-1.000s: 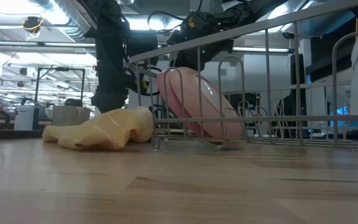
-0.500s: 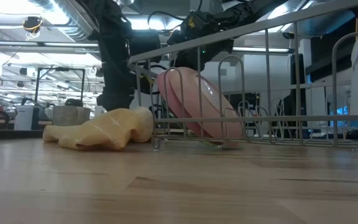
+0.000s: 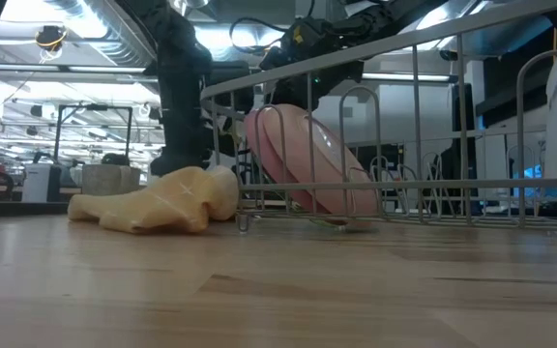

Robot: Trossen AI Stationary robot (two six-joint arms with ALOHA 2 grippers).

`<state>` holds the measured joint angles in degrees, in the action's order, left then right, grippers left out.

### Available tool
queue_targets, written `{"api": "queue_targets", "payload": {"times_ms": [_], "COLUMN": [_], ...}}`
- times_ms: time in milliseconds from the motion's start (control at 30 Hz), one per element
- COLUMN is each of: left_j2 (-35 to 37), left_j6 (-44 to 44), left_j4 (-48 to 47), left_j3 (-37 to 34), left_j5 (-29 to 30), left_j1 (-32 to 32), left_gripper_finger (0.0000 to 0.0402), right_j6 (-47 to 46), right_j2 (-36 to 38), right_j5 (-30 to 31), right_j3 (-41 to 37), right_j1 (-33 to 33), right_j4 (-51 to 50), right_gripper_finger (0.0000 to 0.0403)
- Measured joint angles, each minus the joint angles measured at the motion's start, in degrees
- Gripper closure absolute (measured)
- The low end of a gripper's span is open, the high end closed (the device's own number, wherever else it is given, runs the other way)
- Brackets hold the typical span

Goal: Sort dishes
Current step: Put the orange patterned white plate into the dish rack

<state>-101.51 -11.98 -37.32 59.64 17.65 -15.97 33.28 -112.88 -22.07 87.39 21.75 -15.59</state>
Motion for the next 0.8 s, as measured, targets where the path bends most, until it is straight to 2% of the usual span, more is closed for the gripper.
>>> {"api": "queue_targets", "payload": {"times_ms": [167, 467, 800], "left_j2": [0.15, 0.15, 1.5], "left_j6": [0.01, -0.04, 0.35], "left_j4": [-0.04, -2.55, -3.18], "left_j3": [0.0, 2.04, 3.13], "left_j5": [0.73, 1.32, 0.56], "left_j1": [0.02, 0.02, 0.11], "left_gripper_finger": [0.027, 0.0389, 0.0401], "right_j6": [0.02, 0.02, 0.07], "right_j2": [0.0, 0.0, 0.0], "right_j5": [-0.02, -0.04, -0.06], "right_j3": [0.0, 0.0, 0.0], "right_j1": [0.01, 0.01, -0.01], "right_j4": [0.02, 0.09, 0.18], "right_gripper_finger": [0.026, 0.026, 0.026]}}
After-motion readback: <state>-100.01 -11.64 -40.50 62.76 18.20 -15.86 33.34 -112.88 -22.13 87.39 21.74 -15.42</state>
